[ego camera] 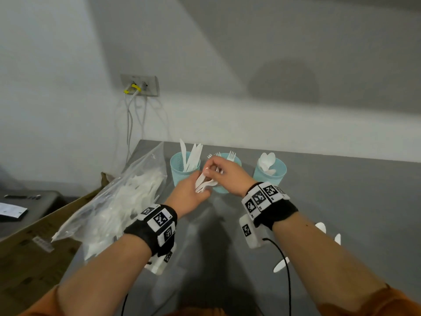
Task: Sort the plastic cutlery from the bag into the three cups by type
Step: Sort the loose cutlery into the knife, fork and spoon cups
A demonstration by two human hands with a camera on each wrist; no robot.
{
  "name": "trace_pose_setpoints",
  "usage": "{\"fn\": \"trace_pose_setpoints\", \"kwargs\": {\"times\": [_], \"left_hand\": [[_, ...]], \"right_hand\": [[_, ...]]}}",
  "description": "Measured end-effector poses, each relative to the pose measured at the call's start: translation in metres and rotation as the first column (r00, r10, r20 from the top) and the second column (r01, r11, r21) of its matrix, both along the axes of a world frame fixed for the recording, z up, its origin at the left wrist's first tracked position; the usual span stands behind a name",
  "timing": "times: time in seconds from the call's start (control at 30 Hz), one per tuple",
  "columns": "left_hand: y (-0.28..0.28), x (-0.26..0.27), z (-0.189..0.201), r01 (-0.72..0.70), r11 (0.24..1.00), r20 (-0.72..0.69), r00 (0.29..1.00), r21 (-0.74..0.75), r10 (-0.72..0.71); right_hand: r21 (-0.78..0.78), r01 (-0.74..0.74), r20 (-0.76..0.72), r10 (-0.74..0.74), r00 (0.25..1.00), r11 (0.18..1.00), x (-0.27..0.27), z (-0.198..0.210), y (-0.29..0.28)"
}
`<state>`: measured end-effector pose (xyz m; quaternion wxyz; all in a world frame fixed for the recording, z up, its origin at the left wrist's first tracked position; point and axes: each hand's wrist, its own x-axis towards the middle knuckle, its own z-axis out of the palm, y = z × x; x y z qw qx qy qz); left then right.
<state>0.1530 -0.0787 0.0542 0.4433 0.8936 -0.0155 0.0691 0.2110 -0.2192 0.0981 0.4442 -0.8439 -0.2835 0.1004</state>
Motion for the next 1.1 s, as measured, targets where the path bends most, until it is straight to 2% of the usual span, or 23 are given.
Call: {"fn": "trace_pose_setpoints", "kwargs": {"times": [0.1, 0.2, 0.23, 0.33, 0.4, 0.47, 0.57, 0.73, 0.8, 0.87, 0.93, 1.0, 1.1], "left_hand": [[0.011, -0.003, -0.001, -0.02, 0.995, -0.021, 1.0, -0.098, 0.018], [0.023, -0.003, -0.005, -0.026, 0.994, -0.032, 0.999, -0.109, 0.023], [0.027, -0.003, -0.007, -0.036, 0.995, -0.037, 0.999, -0.093, 0.033], [0.039, -0.004, -0.01, -0.108, 0.992, -0.034, 0.994, -0.072, 0.106], [0.047, -0.004, -0.013, -0.174, 0.975, -0.04, 0.985, -0.142, 0.17], [0.052, -0.002, -0.015, -0.208, 0.944, -0.079, 0.978, -0.254, 0.195], [0.056, 0.001, -0.012, -0.21, 0.889, -0.1, 0.978, -0.408, 0.185], [0.056, 0.005, -0.002, -0.208, 0.826, -0.084, 0.978, -0.524, 0.193], [0.055, 0.007, -0.001, -0.23, 0.836, -0.078, 0.972, -0.498, 0.222], [0.055, 0.007, 0.002, -0.267, 0.879, -0.034, 0.96, -0.394, 0.277], [0.052, 0.007, 0.006, -0.279, 0.914, 0.02, 0.954, -0.294, 0.298], [0.047, 0.008, 0.007, -0.282, 0.927, 0.05, 0.952, -0.248, 0.303], [0.041, 0.01, 0.008, -0.299, 0.923, 0.053, 0.946, -0.243, 0.321]], "right_hand": [[0.126, 0.094, -0.06, -0.087, 0.994, 0.988, 0.003, 0.001, 0.016], [0.162, 0.232, 0.094, -0.249, 0.964, 0.959, 0.012, 0.012, 0.029], [0.216, 0.255, 0.104, -0.282, 0.954, 0.943, 0.013, 0.023, 0.031], [0.461, 0.276, 0.094, -0.356, 0.93, 0.843, 0.02, 0.06, 0.033], [0.527, 0.285, 0.14, -0.413, 0.9, 0.8, 0.027, 0.075, 0.035], [0.491, 0.298, 0.164, -0.423, 0.891, 0.818, 0.034, 0.075, 0.042], [0.323, 0.293, 0.162, -0.357, 0.92, 0.9, 0.039, 0.053, 0.058], [0.139, 0.314, 0.075, -0.327, 0.942, 0.939, 0.045, 0.012, 0.074], [0.119, 0.329, 0.075, -0.339, 0.938, 0.937, 0.042, 0.01, 0.073], [0.167, 0.327, 0.048, -0.339, 0.94, 0.93, 0.033, 0.013, 0.072], [0.24, 0.3, -0.075, -0.29, 0.954, 0.923, 0.021, 0.016, 0.074], [0.248, 0.273, -0.189, -0.23, 0.955, 0.93, 0.01, 0.015, 0.077], [0.234, 0.265, -0.219, -0.215, 0.952, 0.936, 0.005, 0.007, 0.076]]}}
